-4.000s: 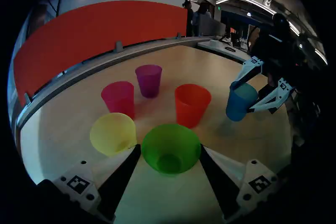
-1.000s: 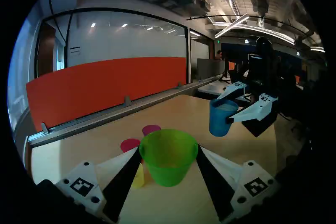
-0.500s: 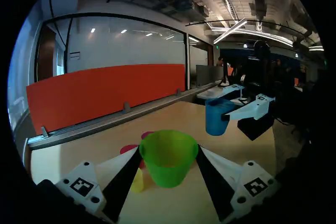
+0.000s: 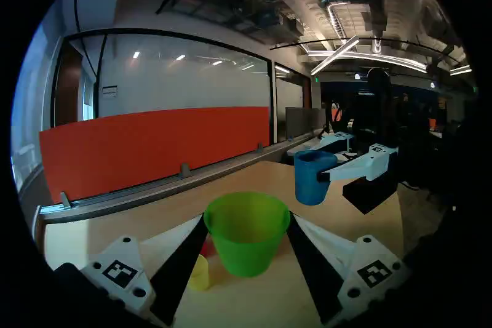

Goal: Pour water

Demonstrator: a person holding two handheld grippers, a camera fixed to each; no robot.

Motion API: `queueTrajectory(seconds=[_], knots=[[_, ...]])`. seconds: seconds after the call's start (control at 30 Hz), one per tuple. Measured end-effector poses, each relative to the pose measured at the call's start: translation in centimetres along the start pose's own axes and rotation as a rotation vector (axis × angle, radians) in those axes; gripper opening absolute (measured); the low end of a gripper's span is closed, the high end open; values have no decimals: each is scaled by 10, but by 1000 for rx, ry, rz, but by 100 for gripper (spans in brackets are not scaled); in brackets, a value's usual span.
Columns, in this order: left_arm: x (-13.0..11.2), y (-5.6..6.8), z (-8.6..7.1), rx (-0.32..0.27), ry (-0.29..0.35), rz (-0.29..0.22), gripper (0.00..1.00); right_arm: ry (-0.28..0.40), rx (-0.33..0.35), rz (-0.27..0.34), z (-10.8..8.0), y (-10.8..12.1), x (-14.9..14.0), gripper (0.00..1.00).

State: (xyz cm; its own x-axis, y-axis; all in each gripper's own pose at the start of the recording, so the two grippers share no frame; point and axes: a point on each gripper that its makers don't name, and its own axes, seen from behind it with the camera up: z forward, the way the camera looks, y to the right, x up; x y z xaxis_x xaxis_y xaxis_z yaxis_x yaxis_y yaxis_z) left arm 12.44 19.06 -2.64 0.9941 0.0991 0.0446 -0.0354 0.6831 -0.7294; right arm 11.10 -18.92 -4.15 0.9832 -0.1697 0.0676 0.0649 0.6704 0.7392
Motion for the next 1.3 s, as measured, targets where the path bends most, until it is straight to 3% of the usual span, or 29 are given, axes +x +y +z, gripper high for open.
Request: queueTrajectory(seconds=[0.47,1.3], knots=[[11,3,-1,-11,53,-22,89,6,-3,-4,0,1,5,91],[11,11,-1,-30,56,-18,89,11,6,-57,6,1,24,91]])
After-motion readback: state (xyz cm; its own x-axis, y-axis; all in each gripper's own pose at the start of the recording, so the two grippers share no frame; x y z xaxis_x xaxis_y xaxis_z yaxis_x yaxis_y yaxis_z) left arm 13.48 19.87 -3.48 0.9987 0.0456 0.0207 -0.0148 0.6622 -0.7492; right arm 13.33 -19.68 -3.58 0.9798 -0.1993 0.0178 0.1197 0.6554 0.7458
